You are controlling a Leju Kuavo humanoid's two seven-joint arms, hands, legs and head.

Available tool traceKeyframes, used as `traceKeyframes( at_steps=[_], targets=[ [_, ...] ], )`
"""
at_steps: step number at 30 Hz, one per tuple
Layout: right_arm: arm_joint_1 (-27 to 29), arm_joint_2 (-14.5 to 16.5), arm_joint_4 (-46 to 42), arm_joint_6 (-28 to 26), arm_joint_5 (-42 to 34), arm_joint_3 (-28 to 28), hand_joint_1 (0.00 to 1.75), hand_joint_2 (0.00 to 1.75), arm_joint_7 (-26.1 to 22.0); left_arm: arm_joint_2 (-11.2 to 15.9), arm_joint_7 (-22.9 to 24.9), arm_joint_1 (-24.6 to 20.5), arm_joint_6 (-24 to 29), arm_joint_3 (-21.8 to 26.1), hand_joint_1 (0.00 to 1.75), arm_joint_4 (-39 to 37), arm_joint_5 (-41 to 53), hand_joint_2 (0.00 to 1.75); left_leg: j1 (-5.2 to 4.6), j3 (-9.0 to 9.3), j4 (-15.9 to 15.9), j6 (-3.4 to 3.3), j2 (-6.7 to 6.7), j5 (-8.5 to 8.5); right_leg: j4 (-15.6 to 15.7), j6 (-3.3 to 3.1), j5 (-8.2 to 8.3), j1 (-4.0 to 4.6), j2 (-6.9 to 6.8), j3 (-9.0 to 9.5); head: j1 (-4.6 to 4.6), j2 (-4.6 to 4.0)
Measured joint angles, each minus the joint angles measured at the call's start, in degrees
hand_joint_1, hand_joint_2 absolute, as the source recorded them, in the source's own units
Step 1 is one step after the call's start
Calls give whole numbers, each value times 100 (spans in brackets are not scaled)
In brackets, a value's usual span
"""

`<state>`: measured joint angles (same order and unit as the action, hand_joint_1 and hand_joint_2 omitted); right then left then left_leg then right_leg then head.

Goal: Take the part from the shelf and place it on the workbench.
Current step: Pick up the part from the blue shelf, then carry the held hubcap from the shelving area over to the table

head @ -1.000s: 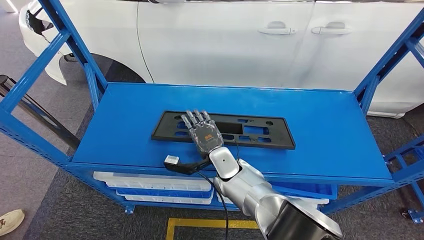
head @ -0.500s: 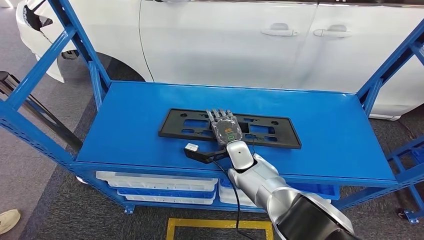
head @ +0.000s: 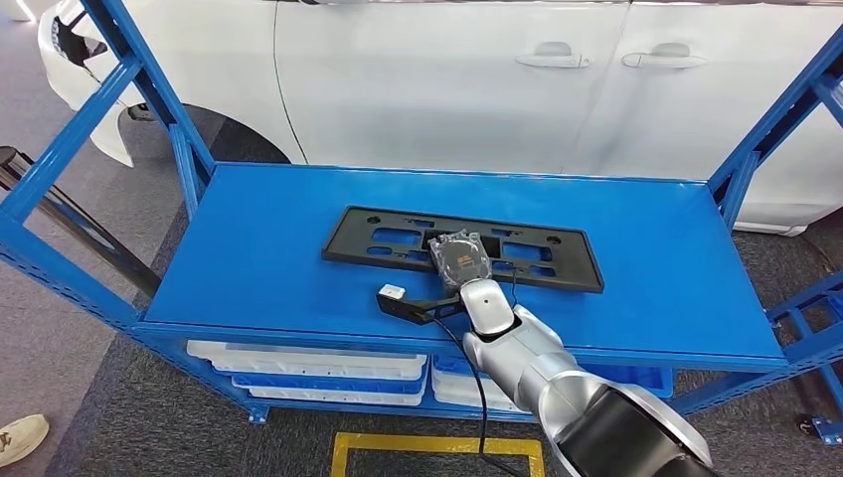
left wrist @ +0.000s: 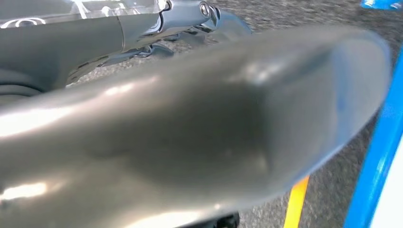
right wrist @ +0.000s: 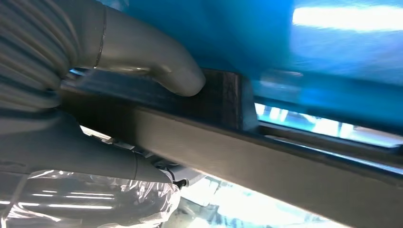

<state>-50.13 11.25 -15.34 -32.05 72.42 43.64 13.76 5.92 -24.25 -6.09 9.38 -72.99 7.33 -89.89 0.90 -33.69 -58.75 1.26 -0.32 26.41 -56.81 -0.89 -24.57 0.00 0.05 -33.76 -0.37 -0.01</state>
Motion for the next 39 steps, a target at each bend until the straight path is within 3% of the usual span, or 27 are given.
traceKeyframes(
  at_steps=[1,3,5,6,7,8,10,13,15,17,19,20,21,22,24,26,29,31,35,36,37,39],
  targets=[
    [1,-1,-1,-3,22,-14,175,175,-13,2,-30,-1,-6,-1,0,0,0,0,0,-92,-223,26,3,138,28,-28,11,-15,-7,20,-3,-1],
    [13,-3,0,-11,82,-54,175,175,-43,4,-110,5,-16,-4,0,-1,0,87,8,-430,-970,70,6,505,34,-60,7,-7,-11,29,-4,0],
    [37,-4,0,-31,144,-103,175,175,-77,5,-187,12,-30,-17,0,-1,-1,175,14,-698,-1515,101,7,650,21,-70,-5,3,-9,31,-3,-1],
    [45,-4,-1,-53,167,-135,175,175,-103,5,-216,13,-38,-25,0,-1,-1,175,20,-695,-1488,108,8,561,8,-69,-15,4,-6,34,-4,-1],
    [48,-4,-5,-99,186,-180,175,175,-151,5,-243,12,-46,-32,0,-1,-1,175,26,-579,-1226,107,10,371,-12,-62,-33,3,-3,42,-4,-1],
    [47,-3,-15,-177,194,-239,175,175,-219,5,-264,9,-52,-36,0,-1,-1,175,32,-399,-817,101,16,156,-38,-46,-57,2,-1,47,-4,-1],
    [45,-3,-81,-414,201,-405,175,175,-423,5,-287,2,-57,-36,0,-1,-1,175,22,-92,-143,58,20,-89,-99,-1,-96,24,11,28,1,-1],
    [105,-2,-565,-670,153,-803,175,175,-1016,5,-285,4,-73,-30,0,-1,-1,175,13,-34,29,-50,12,-85,-125,72,-96,45,27,-21,14,0],
    [229,3,-1229,-694,-166,-1228,175,175,-1718,2,-331,4,-113,12,0,-1,-1,175,32,-35,60,-121,10,-108,-226,131,-191,33,23,-63,21,-1],
    [453,3,-2206,-541,-1251,-1688,175,175,-2657,-2,-471,3,-136,104,0,-1,-1,175,46,-36,81,-178,5,-127,-749,188,-524,6,17,-290,35,-1],
    [807,-40,-3476,-197,-3018,-2008,175,175,-3550,-1,-622,23,-154,219,0,-1,-1,175,46,-41,78,-202,-15,-123,-1533,224,-891,-21,15,-642,45,-1],
    [999,-80,-4137,7,-3908,-2104,175,175,-3891,-1,-674,42,-185,278,0,-1,-1,175,46,-38,75,-204,-32,-117,-1782,235,-953,-34,15,-760,47,-1],
    [1173,-132,-4773,225,-4679,-2179,175,175,-4145,-1,-706,59,-234,341,0,-1,-1,175,46,-32,70,-201,-47,-108,-1821,239,-896,-45,14,-786,49,0],
    [1334,-194,-5402,475,-5341,-2245,175,175,-4344,0,-734,76,-286,411,0,-1,-1,175,46,-22,65,-194,-61,-96,-1625,236,-726,-54,13,-707,51,0],
    [1593,-321,-6477,1158,-6427,-2342,175,175,-4600,0,-764,94,-375,565,0,-1,-1,175,41,9,58,-162,-71,-62,-817,206,-299,-56,3,-345,50,0],
    [1877,-448,-7397,2083,-7382,-2419,175,175,-4821,2,-777,101,-429,741,0,-1,-1,175,25,29,56,-109,-73,-35,-243,164,-111,-32,-3,-94,46,-1],
    [2361,-611,-8356,3316,-8197,-2530,175,175,-5092,4,-782,114,-447,946,0,-1,-1,175,21,54,84,-9,-65,-15,-128,84,-114,-10,6,-47,44,0],
    [2577,-666,-8765,3643,-8353,-2566,175,175,-5158,3,-782,114,-453,1023,0,0,0,175,27,7,-77,44,-31,126,-87,8,-99,-29,6,-16,36,1],
    [2897,-722,-9158,3987,-8440,-2575,175,175,-5258,5,-779,117,-456,1157,0,-1,-1,175,31,-574,-1420,80,1,763,-73,-65,-93,-5,3,5,27,0],
    [3001,-732,-9198,4082,-8390,-2547,175,175,-5278,5,-775,128,-451,1185,0,-1,-1,175,30,-628,-1550,76,1,771,-78,-72,-89,8,5,5,26,1],
    [3111,-737,-9228,4150,-8305,-2495,175,175,-5293,5,-771,137,-446,1204,0,-1,-1,175,28,-568,-1443,61,1,670,-85,-76,-86,20,9,7,25,0],
    [3329,-740,-9273,4211,-8093,-2327,175,175,-5302,15,-767,141,-428,1234,0,-1,-1,175,11,-192,-692,-9,0,314,-99,-77,-85,40,18,7,25,0]
  ],
)
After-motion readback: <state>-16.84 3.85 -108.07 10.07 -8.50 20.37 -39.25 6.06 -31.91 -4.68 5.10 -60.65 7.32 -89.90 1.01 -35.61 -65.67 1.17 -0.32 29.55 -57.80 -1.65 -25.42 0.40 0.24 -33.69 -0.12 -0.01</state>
